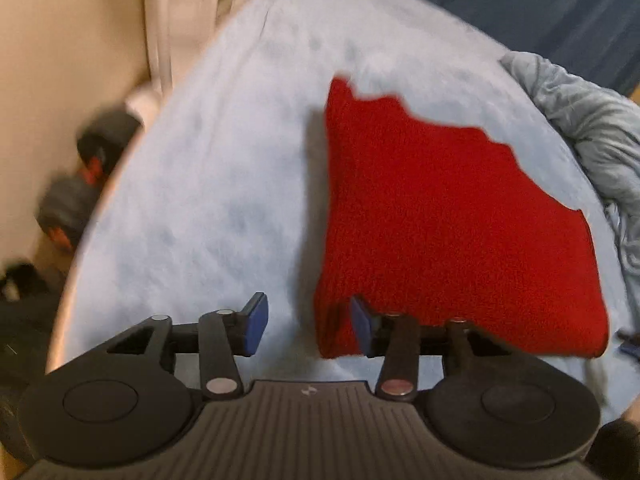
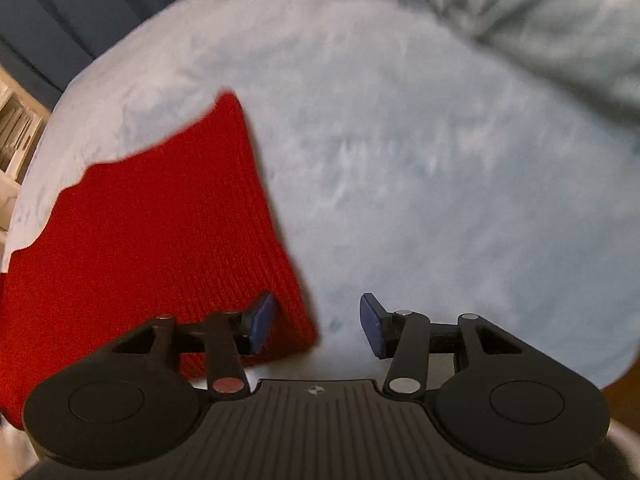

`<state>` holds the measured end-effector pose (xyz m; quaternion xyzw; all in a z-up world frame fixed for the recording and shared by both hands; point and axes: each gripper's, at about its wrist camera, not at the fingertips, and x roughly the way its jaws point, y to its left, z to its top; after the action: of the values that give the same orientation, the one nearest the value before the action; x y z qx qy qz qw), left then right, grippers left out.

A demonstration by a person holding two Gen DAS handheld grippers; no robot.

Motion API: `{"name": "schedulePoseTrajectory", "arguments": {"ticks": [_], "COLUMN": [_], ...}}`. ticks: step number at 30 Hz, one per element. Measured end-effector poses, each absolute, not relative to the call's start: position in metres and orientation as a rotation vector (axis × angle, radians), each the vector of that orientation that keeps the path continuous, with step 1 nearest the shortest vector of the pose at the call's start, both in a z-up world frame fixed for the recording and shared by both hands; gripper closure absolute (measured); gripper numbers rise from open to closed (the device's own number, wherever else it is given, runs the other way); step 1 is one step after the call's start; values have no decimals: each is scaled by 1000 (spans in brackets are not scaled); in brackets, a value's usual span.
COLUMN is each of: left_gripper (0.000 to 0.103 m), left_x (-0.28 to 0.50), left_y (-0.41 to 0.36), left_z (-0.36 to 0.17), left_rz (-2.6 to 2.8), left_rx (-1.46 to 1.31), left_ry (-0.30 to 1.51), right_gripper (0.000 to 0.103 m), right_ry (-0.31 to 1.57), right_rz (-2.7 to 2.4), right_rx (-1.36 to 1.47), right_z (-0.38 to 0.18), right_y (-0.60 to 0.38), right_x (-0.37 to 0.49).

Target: Fold small clothes

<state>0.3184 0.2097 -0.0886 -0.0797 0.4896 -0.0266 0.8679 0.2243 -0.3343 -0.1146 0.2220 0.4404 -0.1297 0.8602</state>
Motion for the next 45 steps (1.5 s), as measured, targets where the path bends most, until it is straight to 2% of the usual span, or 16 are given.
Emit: {"name": "schedulePoseTrajectory", "arguments": {"ticks": [4,7,10,13,15,21,24,25,26,27,31,33,35,38,40,45], "left_gripper": [50,45,45,46,46,47,46,45,44,30,26,17,14,2,0,0], "left_x": [326,342,352,341,327,321,318,314,312,309,288,269,252,225,204,158], "left_y": [156,104,74,72,76,118,154,165,176,186,212,218,210,187,165,124], "left_z": [-67,-81,-114,-146,-148,-133,-125,-124,-121,-121,-113,-100,-84,-63,-48,-31], "left_rz": [-198,-256,-215,-194,-235,-242,-166,-132,-103,-48,69,69,69,26,3,-42], "left_rx": [-191,-152,-63,37,67,-103,-170,-172,-168,-138,-46,-65,-69,-73,-49,-1], "left_ry": [977,1005,1072,1097,1042,1040,1013,1011,1016,1031,1028,1007,968,944,911,868], "right_gripper": [57,60,64,65,65,59,59,55,53,53,51,51,49,39,31,27], "right_ry": [832,800,839,944,844,868,878,900,918,937,975,929,868,787,733,664], "right_rz": [-30,122,177,187,222,225,89,5,-62,-116,-250,-215,-159,-85,-53,7], "right_rx": [357,260,170,7,-84,-38,61,128,177,236,324,369,393,372,307,182], "right_z": [-84,-83,-106,-157,-168,-143,-136,-136,-137,-138,-125,-104,-82,-48,-30,-10], "right_y": [-275,-216,-174,-148,-144,-176,-229,-255,-275,-298,-340,-336,-321,-286,-261,-217], "right_x": [234,252,270,274,258,241,229,226,224,219,184,162,145,124,109,73]}}
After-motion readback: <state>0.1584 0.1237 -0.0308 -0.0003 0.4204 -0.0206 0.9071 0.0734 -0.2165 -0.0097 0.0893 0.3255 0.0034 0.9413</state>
